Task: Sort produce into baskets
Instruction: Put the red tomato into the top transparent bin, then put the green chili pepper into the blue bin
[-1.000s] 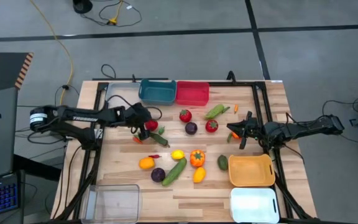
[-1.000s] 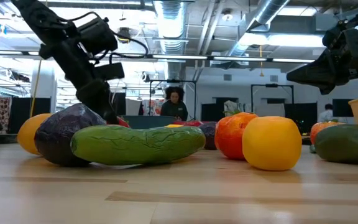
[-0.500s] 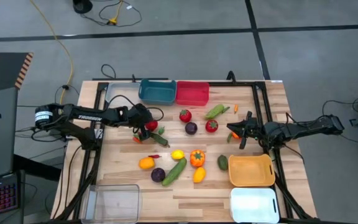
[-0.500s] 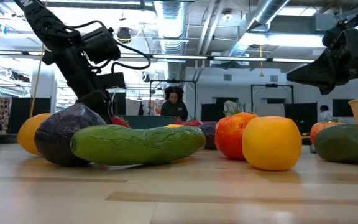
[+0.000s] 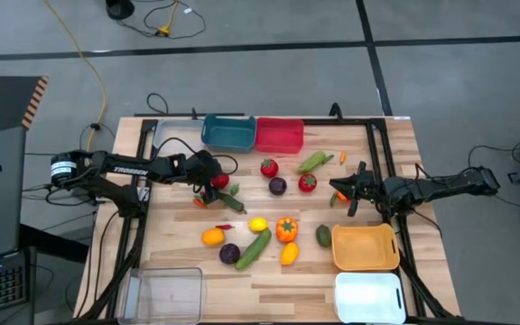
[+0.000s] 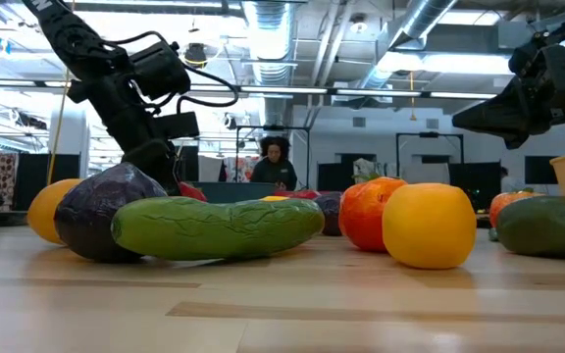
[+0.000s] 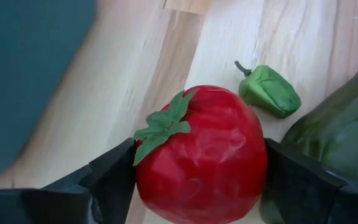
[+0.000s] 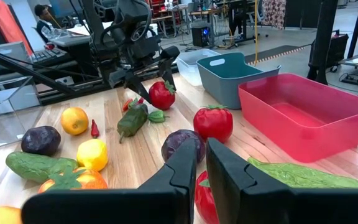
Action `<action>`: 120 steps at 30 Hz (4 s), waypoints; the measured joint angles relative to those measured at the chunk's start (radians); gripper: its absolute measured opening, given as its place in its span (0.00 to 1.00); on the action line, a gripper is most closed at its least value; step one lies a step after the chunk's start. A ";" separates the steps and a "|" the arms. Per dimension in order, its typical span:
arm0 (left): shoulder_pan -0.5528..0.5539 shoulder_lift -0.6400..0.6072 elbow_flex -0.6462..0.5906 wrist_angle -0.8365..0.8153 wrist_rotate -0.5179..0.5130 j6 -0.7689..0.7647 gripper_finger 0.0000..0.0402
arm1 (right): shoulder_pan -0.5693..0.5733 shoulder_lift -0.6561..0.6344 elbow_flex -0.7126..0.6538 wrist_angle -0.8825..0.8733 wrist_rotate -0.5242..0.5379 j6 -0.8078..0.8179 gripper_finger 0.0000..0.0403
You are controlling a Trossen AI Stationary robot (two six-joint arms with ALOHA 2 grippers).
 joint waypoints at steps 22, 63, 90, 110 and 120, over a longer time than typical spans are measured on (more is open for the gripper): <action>0.243 -0.401 0.120 -0.335 -0.254 -0.037 0.72 | 0.000 0.000 0.000 0.000 0.000 0.000 0.17; 0.640 -0.301 0.121 -0.206 0.224 0.041 0.98 | 0.000 0.000 0.000 0.000 0.000 0.000 0.17; -0.036 -0.280 0.120 -0.283 0.157 0.058 0.98 | 0.000 0.000 0.000 0.000 0.000 0.000 0.17; -0.142 0.052 0.120 -0.198 0.082 0.106 0.90 | 0.000 0.000 0.000 0.000 0.000 0.000 0.17; -0.142 0.154 0.120 -0.137 0.083 0.105 0.76 | 0.000 0.000 0.000 0.000 0.000 0.000 0.17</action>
